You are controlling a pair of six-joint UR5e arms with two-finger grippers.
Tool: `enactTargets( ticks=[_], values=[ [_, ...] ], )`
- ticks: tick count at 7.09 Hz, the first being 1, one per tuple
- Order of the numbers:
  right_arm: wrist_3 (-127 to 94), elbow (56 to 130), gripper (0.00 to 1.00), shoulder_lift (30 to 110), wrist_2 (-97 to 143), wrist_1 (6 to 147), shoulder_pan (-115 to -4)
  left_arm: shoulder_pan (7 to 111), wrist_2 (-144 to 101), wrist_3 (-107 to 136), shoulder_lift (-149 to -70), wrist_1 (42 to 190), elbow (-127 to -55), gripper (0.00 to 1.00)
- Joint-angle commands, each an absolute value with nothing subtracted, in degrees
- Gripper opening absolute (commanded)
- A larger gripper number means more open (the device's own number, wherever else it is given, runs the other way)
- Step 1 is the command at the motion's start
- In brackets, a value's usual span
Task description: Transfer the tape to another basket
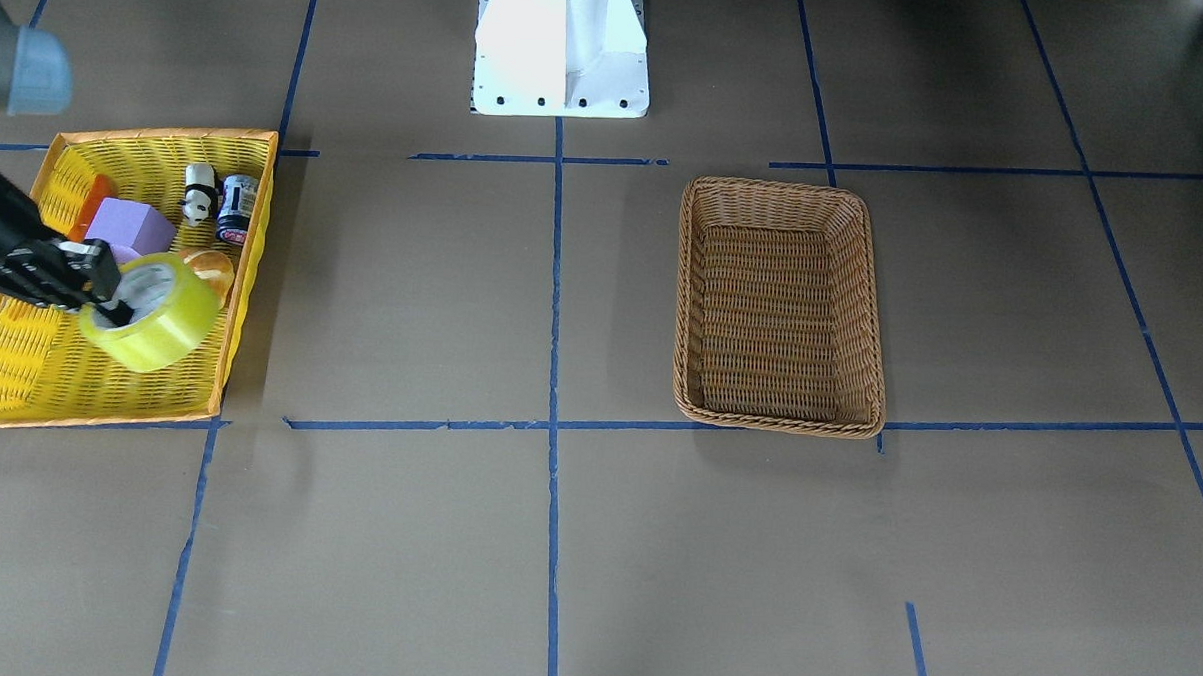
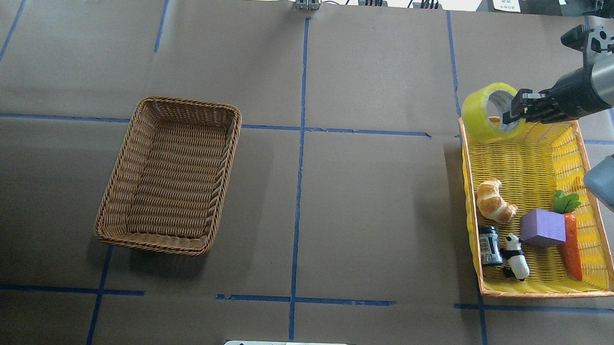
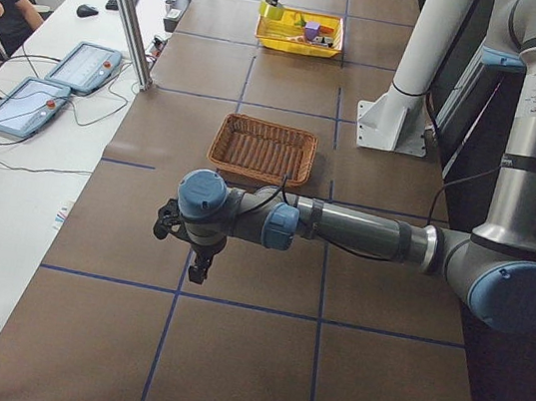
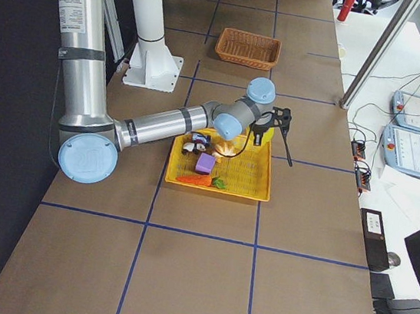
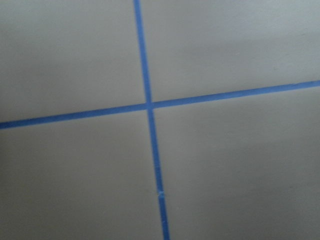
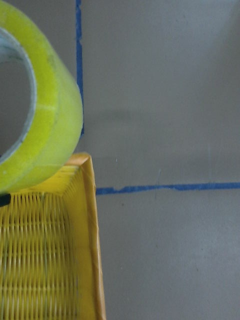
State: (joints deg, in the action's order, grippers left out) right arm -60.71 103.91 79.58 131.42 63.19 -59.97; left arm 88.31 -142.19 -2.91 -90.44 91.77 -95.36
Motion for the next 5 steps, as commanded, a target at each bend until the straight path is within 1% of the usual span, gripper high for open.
enactTargets(
  ticks=[1, 3, 4, 5],
  values=[
    [-77.2, 106.3, 0.0, 72.6, 130.6, 63.1, -53.7, 85.4, -146.8, 9.7, -90.6, 97.8, -98.8, 1.0],
    [-86.4, 108.7, 0.0, 69.4, 128.1, 63.1, -49.0, 76.3, -147.2, 35.6, -90.8, 116.6, -98.8, 1.0],
    [-89.6, 110.9, 0.01, 69.3, 126.4, 63.1, -46.3, 69.4, -146.7, 51.5, -94.4, 125.0, -98.4, 1.0],
    [-92.3, 112.1, 0.01, 68.6, 123.4, 62.8, -43.2, 63.5, -146.5, 64.8, -98.8, 129.7, -98.1, 1.0]
  ],
)
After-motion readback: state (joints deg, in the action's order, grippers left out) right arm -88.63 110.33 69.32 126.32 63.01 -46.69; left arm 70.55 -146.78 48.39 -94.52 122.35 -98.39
